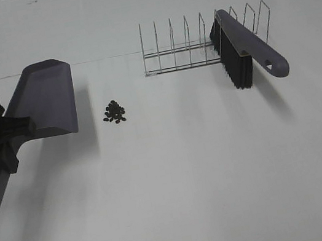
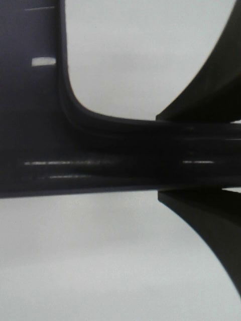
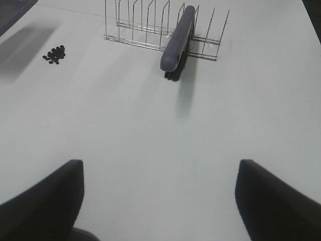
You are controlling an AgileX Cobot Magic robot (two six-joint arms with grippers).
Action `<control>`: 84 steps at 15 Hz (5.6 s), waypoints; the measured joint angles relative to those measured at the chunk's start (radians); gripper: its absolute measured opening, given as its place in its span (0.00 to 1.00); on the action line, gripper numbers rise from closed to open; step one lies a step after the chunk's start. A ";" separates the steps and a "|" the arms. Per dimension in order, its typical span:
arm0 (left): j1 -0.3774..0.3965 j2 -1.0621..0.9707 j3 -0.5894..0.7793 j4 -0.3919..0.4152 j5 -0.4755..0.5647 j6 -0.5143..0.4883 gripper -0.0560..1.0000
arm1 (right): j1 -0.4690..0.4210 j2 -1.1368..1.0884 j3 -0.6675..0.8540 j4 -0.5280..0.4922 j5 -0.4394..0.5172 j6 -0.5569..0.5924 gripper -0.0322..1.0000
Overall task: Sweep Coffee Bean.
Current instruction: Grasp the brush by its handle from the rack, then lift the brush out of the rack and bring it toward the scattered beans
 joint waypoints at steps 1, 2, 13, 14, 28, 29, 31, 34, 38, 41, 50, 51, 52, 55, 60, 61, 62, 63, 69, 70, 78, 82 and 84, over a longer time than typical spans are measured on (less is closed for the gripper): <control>0.000 0.000 0.000 0.002 0.000 0.000 0.38 | 0.000 0.000 -0.001 -0.001 -0.006 0.015 0.73; 0.000 0.000 0.000 0.005 0.000 0.000 0.38 | 0.000 0.001 -0.007 -0.003 -0.034 0.032 0.71; 0.000 0.000 0.000 0.012 0.002 0.013 0.38 | 0.000 0.955 -0.408 0.027 -0.346 -0.031 0.69; 0.000 0.000 0.000 0.012 0.002 0.013 0.38 | 0.000 1.054 -0.485 0.033 -0.342 -0.032 0.69; 0.000 0.000 0.000 0.012 0.002 0.014 0.38 | 0.261 2.077 -1.642 -0.192 0.117 0.208 0.68; 0.000 0.000 0.000 0.012 0.002 0.014 0.38 | 0.262 2.125 -1.694 -0.193 0.125 0.215 0.67; 0.000 0.000 0.000 0.012 0.001 0.014 0.38 | 0.264 2.211 -1.761 -0.201 0.127 0.216 0.64; 0.000 0.000 0.000 0.012 0.000 0.014 0.38 | 0.264 2.334 -1.799 -0.263 0.131 0.249 0.63; 0.000 0.000 0.000 0.012 0.000 0.014 0.38 | 0.264 2.386 -1.802 -0.320 0.132 0.266 0.62; 0.000 0.000 0.000 0.012 0.000 0.014 0.38 | 0.264 2.428 -1.802 -0.323 0.132 0.267 0.62; 0.000 0.000 0.000 0.020 0.000 0.016 0.38 | 0.218 2.534 -1.802 -0.202 0.040 0.213 0.57; 0.000 0.000 0.000 0.020 0.000 0.016 0.38 | 0.218 2.545 -1.802 -0.210 0.032 0.215 0.56; 0.000 0.000 0.000 0.021 0.000 0.016 0.38 | 0.218 2.553 -1.802 -0.227 0.019 0.228 0.53; 0.000 0.000 0.000 0.021 0.000 0.016 0.38 | 0.218 2.554 -1.802 -0.247 0.003 0.237 0.49; 0.000 0.000 0.000 0.021 0.000 0.018 0.38 | 0.214 2.554 -1.802 -0.265 -0.002 0.255 0.35; 0.000 0.000 0.000 0.021 0.000 0.018 0.38 | 0.214 2.554 -1.809 -0.265 0.005 0.258 0.35; 0.000 0.000 0.000 0.021 0.000 0.018 0.38 | 0.214 2.554 -1.824 -0.265 0.029 0.258 0.35; 0.000 0.000 0.000 0.022 0.000 0.018 0.38 | 0.214 2.555 -1.845 -0.264 0.056 0.258 0.35; 0.000 -0.008 0.000 0.106 -0.002 -0.026 0.38 | 0.214 2.518 -1.996 -0.262 0.135 0.266 0.33; 0.000 -0.013 0.000 0.120 -0.007 -0.037 0.38 | 0.214 2.510 -1.997 -0.262 0.135 0.266 0.33; 0.000 -0.111 0.001 0.161 -0.069 -0.064 0.38 | 0.217 2.414 -1.988 -0.191 0.139 0.266 0.33; 0.000 -0.114 0.161 0.124 -0.240 -0.079 0.38 | 0.217 2.306 -1.838 -0.185 0.144 0.258 0.33; 0.000 -0.114 0.227 0.117 -0.338 -0.079 0.38 | 0.217 2.285 -1.789 -0.184 0.146 0.258 0.33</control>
